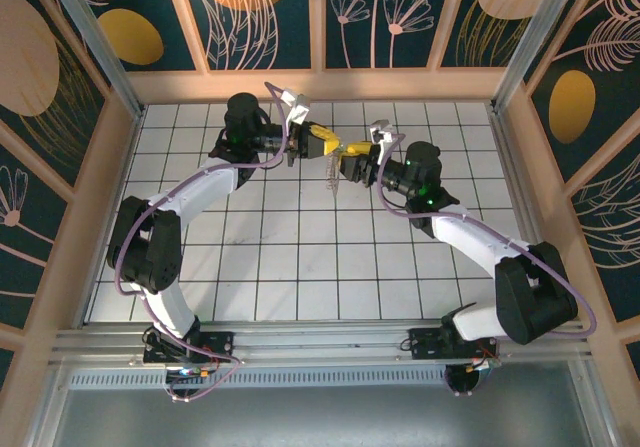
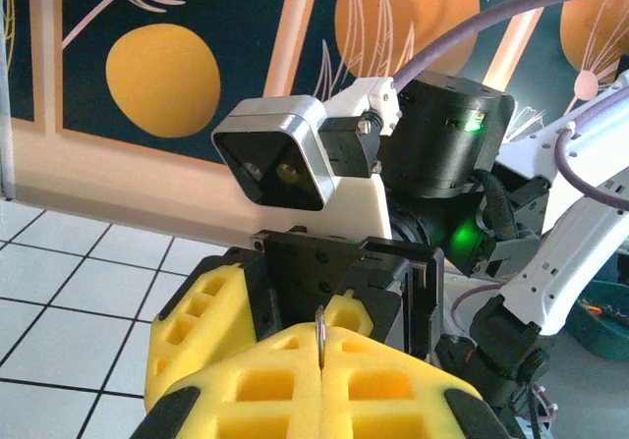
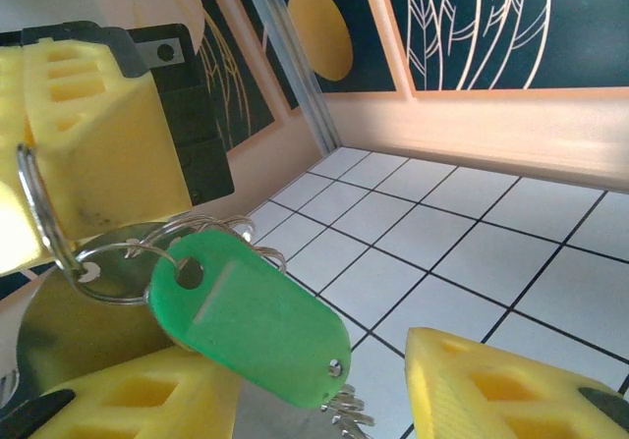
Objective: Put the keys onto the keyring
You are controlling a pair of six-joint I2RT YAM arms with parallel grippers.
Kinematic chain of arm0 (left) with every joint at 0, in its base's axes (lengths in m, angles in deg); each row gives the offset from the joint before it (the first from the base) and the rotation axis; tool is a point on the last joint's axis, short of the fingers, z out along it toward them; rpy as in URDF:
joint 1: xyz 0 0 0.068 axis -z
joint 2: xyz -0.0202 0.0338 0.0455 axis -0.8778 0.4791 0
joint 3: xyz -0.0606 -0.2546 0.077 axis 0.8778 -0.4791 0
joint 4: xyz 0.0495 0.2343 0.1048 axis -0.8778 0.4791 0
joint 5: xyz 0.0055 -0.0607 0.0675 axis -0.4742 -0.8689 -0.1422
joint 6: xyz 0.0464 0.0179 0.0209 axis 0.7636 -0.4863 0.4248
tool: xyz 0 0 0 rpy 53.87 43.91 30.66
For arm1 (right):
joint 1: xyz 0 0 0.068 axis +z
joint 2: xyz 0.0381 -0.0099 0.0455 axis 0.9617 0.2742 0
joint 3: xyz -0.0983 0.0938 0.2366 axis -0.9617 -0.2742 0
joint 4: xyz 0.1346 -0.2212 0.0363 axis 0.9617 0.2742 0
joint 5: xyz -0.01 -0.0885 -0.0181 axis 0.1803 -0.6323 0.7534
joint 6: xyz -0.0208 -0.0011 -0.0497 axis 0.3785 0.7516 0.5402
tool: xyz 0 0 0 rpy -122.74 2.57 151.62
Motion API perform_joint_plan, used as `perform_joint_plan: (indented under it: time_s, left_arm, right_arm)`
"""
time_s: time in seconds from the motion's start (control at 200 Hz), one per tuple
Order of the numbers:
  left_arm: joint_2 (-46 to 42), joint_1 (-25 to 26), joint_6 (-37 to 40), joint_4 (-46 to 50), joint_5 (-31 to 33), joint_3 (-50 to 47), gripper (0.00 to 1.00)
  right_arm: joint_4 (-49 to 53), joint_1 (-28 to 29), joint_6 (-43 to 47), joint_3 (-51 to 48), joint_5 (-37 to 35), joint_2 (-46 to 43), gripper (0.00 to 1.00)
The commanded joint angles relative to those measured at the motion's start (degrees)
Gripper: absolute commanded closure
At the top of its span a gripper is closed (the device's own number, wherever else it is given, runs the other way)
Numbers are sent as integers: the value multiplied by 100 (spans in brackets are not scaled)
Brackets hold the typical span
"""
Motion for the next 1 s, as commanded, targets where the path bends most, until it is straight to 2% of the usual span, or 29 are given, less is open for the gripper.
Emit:
perform_joint_plan:
  time_s: [0.0, 0.18, 0.335, 0.676, 0.766, 0.871, 0.996]
  left_arm:
    - [-167, 54, 134, -16, -133, 188, 100]
    - [-150, 54, 138, 8, -133, 223, 100]
    - [-141, 54, 155, 12, -150, 240, 100]
    - [-150, 71, 174, 87, -168, 259, 100]
    - [-150, 72, 181, 90, -168, 267, 100]
    - [-141, 80, 182, 107, -177, 285, 100]
    - [-133, 80, 212, 142, -177, 294, 100]
  right_arm:
    - [12, 66, 211, 205, -144, -146, 53]
    - [170, 134, 390, 230, -224, -222, 64]
    - [426, 267, 691, 229, -572, -379, 58]
    - [584, 443, 991, 370, -1144, -383, 59]
    - [627, 463, 1050, 397, -1158, -375, 65]
    - [664, 480, 1111, 380, -1165, -416, 79]
    - [721, 489, 1197, 353, -1174, -493, 90]
